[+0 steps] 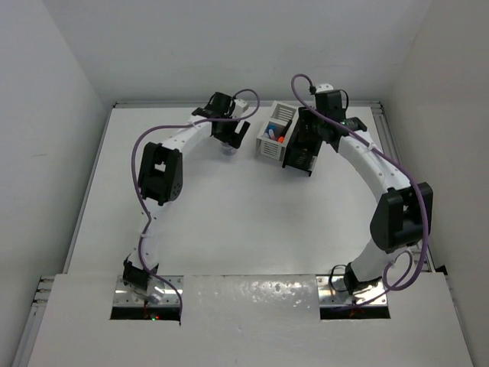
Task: Sort the stationery into containers
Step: Pick up the stationery from the center of the board, then place the stationery in the storage box.
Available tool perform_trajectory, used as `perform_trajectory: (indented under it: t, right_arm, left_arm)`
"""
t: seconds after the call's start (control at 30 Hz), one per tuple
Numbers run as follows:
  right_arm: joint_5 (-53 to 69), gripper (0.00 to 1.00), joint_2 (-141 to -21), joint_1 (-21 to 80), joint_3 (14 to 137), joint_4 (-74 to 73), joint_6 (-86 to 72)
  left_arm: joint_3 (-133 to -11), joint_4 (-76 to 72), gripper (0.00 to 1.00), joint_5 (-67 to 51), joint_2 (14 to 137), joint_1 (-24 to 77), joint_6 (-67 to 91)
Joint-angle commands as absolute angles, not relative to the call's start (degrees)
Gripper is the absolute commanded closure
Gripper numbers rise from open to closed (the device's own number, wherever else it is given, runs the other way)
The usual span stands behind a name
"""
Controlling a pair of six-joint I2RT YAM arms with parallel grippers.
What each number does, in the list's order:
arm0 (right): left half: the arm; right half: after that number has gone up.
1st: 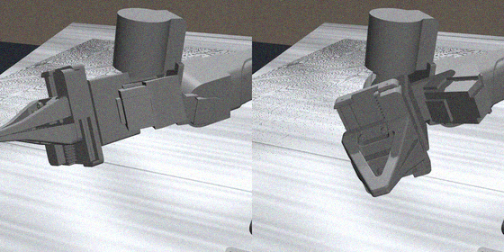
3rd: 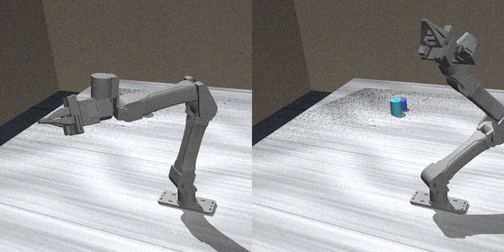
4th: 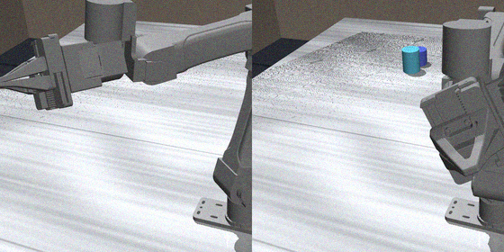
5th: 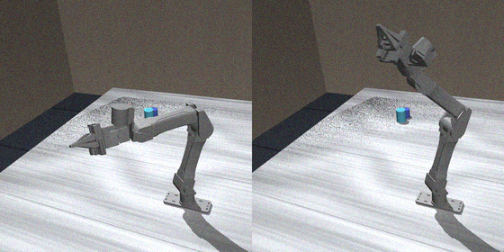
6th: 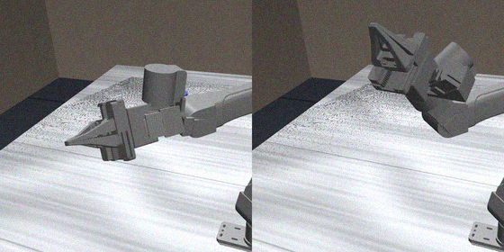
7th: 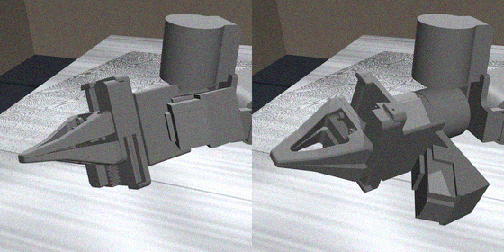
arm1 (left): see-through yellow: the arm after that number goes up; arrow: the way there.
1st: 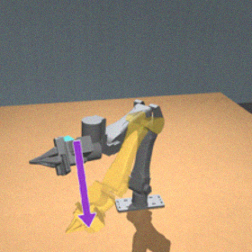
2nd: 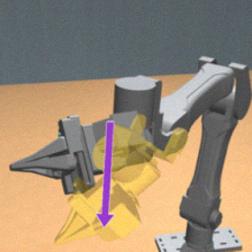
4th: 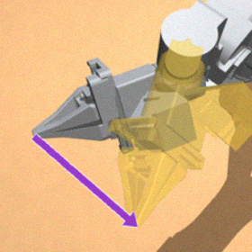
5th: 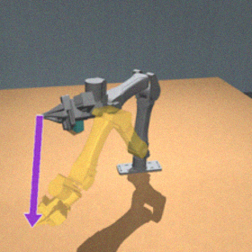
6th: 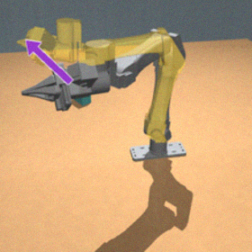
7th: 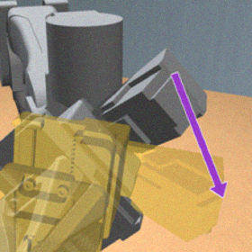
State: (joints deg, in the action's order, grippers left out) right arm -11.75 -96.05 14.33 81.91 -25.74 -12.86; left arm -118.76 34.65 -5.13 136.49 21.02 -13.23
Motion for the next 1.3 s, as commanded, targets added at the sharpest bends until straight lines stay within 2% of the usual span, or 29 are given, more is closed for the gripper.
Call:
perform_trajectory:
  t: [0.0,0.17,0.3,0.37,0.4,0.43,0.47,0.57,0.7,0.83,1.0,1.27]
  right_arm:
    - [-11.5,0.34,-93.7,14.0,81.3,-24.7,-13.7]
    - [-11.8,0.34,-93.3,14.1,80.9,-24.9,-13.8]
    - [-12.0,0.34,-92.0,14.0,79.3,-24.2,-13.8]
    - [-12.2,0.34,-91.1,14.1,78.7,-24.1,-13.8]
    - [-12.5,0.34,-90.8,14.1,78.3,-24.0,-13.9]
    - [-12.5,0.34,-90.0,14.0,77.8,-23.8,-13.8]
    - [-12.6,0.34,-89.6,14.0,77.4,-23.4,-13.8]
    - [-12.7,0.33,-87.7,14.0,76.0,-22.2,-14.2]
    - [-12.0,0.33,-86.2,13.5,74.4,-21.4,-15.6]
    - [-11.8,0.33,-84.8,13.0,72.6,-20.6,-17.9]
    - [-11.9,0.33,-82.1,12.4,69.7,-20.7,-18.7]
    - [-13.7,0.33,-78.2,11.5,67.2,-22.5,-18.0]
  left_arm:
    - [-118.6,36.2,0.11,-4.2,136.8,22.4,-13.4]
    - [-118.0,37.2,0.16,-1.2,137.4,22.9,-13.5]
    - [-118.3,37.3,0.30,-0.8,138.3,23.1,-13.1]
    - [-119.3,37.7,0.41,-0.4,138.7,23.0,-12.9]
    - [-119.8,38.0,0.54,-0.3,139.0,23.0,-12.8]
    - [-120.3,38.4,0.61,-0.3,138.9,23.0,-12.7]
    - [-121.8,38.4,0.77,1.3,138.6,23.1,-12.8]
    - [-125.1,37.4,0.99,3.3,137.6,22.9,-12.7]
    - [-133.7,31.7,1.00,4.7,134.3,22.9,-12.3]
    - [-138.0,26.0,1.00,-2.1,132.5,23.7,-9.9]
    - [-137.9,18.2,1.00,-7.6,133.2,26.3,-6.0]
    - [-138.1,14.0,1.00,-9.0,136.8,29.2,-4.3]
